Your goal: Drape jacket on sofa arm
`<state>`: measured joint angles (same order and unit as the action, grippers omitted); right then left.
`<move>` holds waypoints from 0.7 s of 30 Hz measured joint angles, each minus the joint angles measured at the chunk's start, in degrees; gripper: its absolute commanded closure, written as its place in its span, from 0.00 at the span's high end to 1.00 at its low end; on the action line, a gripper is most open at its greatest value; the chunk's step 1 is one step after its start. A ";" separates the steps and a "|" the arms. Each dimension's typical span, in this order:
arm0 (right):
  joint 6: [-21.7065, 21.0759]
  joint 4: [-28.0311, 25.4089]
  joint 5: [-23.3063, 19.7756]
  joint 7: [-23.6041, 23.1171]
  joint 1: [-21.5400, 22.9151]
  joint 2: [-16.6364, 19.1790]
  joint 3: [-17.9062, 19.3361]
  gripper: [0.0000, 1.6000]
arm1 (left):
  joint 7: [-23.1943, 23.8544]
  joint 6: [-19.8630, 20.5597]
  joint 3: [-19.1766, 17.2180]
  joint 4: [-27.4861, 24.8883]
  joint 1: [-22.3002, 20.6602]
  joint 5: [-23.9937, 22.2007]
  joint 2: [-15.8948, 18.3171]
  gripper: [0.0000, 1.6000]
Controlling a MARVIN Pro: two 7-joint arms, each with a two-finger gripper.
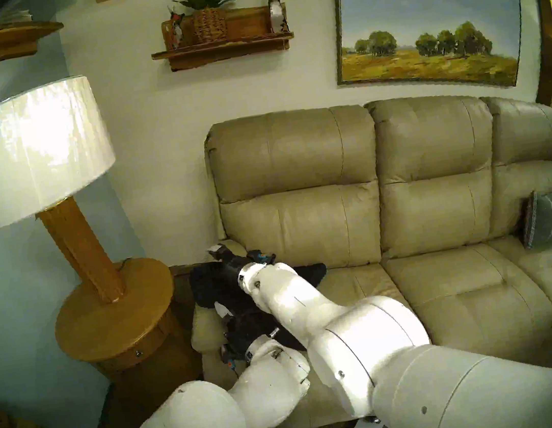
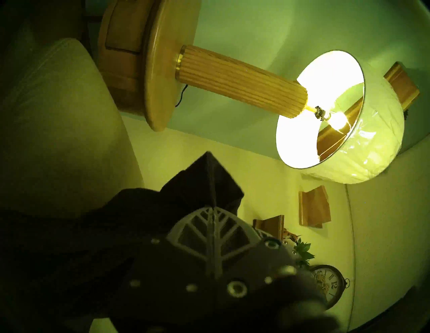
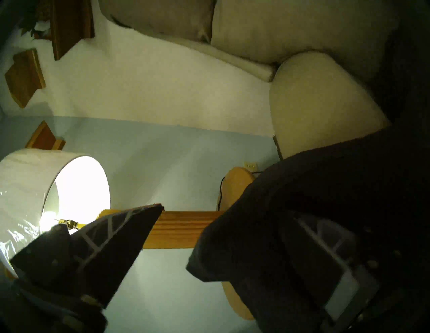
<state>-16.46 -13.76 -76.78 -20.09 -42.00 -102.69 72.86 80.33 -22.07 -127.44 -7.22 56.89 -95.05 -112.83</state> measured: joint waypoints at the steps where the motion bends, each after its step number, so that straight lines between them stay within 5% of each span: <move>1: 0.10 -0.02 -0.30 -0.24 0.02 0.75 0.61 1.00 | 0.17 -0.13 -0.20 -0.18 -0.17 -0.21 -0.14 0.00; 21: -4.68 -1.01 -4.44 -3.31 0.33 9.36 7.80 1.00 | -1.10 -4.18 -4.89 -3.54 -2.46 -4.85 -1.78 0.00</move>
<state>-21.14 -14.76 -81.22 -23.41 -41.67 -93.33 80.66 79.22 -26.25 -132.33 -10.77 54.43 -99.90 -114.61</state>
